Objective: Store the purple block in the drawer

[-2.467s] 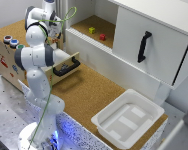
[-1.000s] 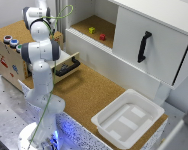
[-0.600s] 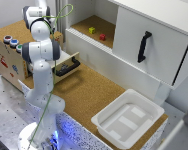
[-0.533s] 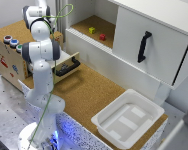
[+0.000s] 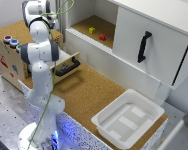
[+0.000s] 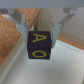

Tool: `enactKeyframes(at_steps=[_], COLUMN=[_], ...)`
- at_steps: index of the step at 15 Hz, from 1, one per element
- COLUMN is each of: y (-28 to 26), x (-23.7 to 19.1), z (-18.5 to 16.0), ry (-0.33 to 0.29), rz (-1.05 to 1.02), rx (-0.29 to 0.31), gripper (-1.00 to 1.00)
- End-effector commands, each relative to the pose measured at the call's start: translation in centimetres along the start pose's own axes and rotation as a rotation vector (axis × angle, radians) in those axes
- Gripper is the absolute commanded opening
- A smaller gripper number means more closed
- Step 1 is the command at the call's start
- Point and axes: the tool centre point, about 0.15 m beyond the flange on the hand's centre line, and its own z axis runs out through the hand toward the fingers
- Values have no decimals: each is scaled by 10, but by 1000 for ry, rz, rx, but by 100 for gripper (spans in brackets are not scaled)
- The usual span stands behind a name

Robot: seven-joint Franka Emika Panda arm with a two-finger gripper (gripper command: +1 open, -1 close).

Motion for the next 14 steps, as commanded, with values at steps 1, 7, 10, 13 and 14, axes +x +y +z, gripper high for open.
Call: enactKeyframes(at_steps=[1, 7, 10, 13, 14], y=[52, 66, 49, 27, 23], x=[-66, -67, -48, -38, -38], z=[56, 100, 118, 138, 142], ry=[129, 175, 188, 170, 169], rz=[-158, -441, -637, -814, -853], rx=[126, 187, 209, 181, 167], gripper=[-100, -100, -100, -100, -100])
